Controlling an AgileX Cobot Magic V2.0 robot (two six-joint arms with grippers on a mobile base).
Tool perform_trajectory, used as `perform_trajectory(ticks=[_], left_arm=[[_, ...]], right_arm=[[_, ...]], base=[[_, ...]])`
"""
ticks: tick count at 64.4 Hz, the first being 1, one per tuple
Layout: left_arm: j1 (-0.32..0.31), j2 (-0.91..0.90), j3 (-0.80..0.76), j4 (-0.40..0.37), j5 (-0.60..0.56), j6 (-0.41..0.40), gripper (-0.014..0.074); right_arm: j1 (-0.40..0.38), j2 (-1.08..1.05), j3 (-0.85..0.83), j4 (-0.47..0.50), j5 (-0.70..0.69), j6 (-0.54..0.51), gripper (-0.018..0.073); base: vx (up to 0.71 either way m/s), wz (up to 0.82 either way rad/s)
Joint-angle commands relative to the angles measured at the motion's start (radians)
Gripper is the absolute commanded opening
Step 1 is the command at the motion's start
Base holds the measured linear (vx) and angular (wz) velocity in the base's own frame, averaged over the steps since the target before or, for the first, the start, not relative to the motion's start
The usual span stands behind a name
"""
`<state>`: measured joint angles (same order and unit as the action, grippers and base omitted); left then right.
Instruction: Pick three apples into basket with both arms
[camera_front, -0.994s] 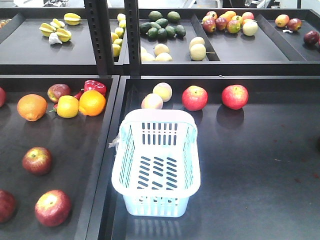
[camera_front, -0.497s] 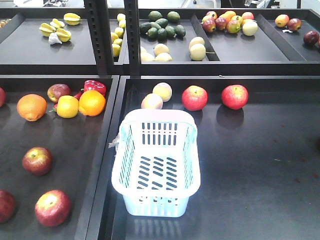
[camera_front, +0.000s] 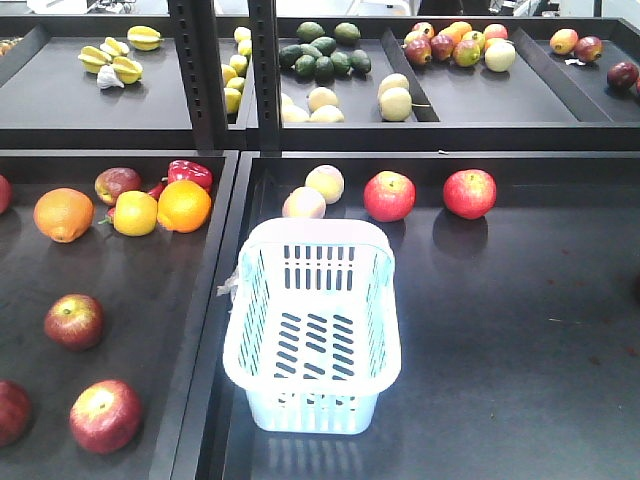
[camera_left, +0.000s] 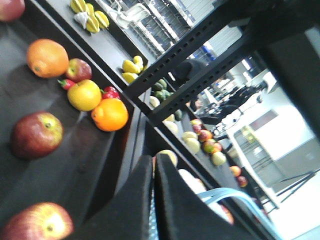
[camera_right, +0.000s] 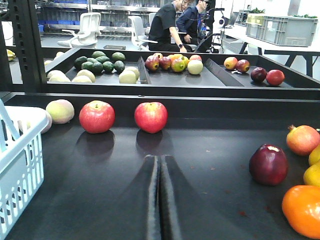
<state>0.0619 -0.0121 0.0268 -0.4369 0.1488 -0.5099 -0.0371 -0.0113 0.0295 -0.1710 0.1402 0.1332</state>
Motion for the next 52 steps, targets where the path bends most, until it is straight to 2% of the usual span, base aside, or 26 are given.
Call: perform_trajectory(ticks=[1, 4, 6, 9, 13, 18, 21, 29, 34, 37, 40, 46, 52], left_arm=[[0.000, -0.022, 0.021, -0.031, -0.087, -0.020, -0.0006], [0.000, -0.022, 0.014, -0.050, -0.096, -0.038, -0.0006], [0.000, -0.022, 0.012, -0.095, -0.109, -0.069, -0.0006], [-0.002, -0.022, 0.011, -0.201, -0.133, -0.147, -0.0006], [-0.003, -0.022, 0.011, -0.382, -0.160, -0.227, -0.0006], [-0.003, -0.022, -0.025, -0.555, -0.149, -0.232, -0.0006], [-0.003, -0.022, -0.066, -0.594, -0.122, -0.197, -0.0006], [-0.003, -0.022, -0.257, -0.606, -0.078, 0.011, -0.0006], [-0.003, -0.013, -0.383, -0.605, -0.080, 0.201, -0.0006], [-0.003, 0.006, -0.469, -0.605, -0.072, 0.370, -0.0006], [-0.003, 0.027, -0.527, -0.606, -0.053, 0.488, -0.0006], [-0.003, 0.105, -0.647, -0.607, 0.030, 0.699, -0.0006], [-0.003, 0.210, -0.740, -0.607, 0.142, 0.842, -0.0006]], right_arm=[[-0.001, -0.008, 0.010, -0.011, -0.073, -0.004, -0.0003], [-0.001, -0.008, 0.010, -0.011, -0.073, -0.004, -0.0003], [-0.001, -0.008, 0.010, -0.011, -0.073, -0.004, -0.0003], [-0.001, -0.008, 0.010, -0.011, -0.073, -0.004, -0.0003], [-0.001, -0.008, 0.010, -0.011, -0.073, -0.004, -0.0003], [-0.001, -0.008, 0.010, -0.011, -0.073, -0.004, -0.0003], [-0.001, -0.008, 0.010, -0.011, -0.073, -0.004, -0.0003], [-0.001, -0.008, 0.010, -0.011, -0.073, -0.004, -0.0003], [-0.001, -0.008, 0.010, -0.011, -0.073, -0.004, -0.0003], [-0.001, -0.008, 0.010, -0.011, -0.073, -0.004, -0.0003], [-0.001, -0.008, 0.010, -0.011, -0.073, -0.004, -0.0003], [-0.001, -0.008, 0.010, -0.011, -0.073, -0.004, -0.0003], [-0.001, -0.008, 0.010, -0.011, -0.073, -0.004, -0.0003]], base=[[0.00, 0.00], [0.00, 0.00], [0.00, 0.00], [0.00, 0.00], [0.00, 0.00], [0.00, 0.00], [0.00, 0.00], [0.00, 0.00], [0.00, 0.00], [0.00, 0.00], [0.00, 0.00], [0.00, 0.00], [0.00, 0.00]])
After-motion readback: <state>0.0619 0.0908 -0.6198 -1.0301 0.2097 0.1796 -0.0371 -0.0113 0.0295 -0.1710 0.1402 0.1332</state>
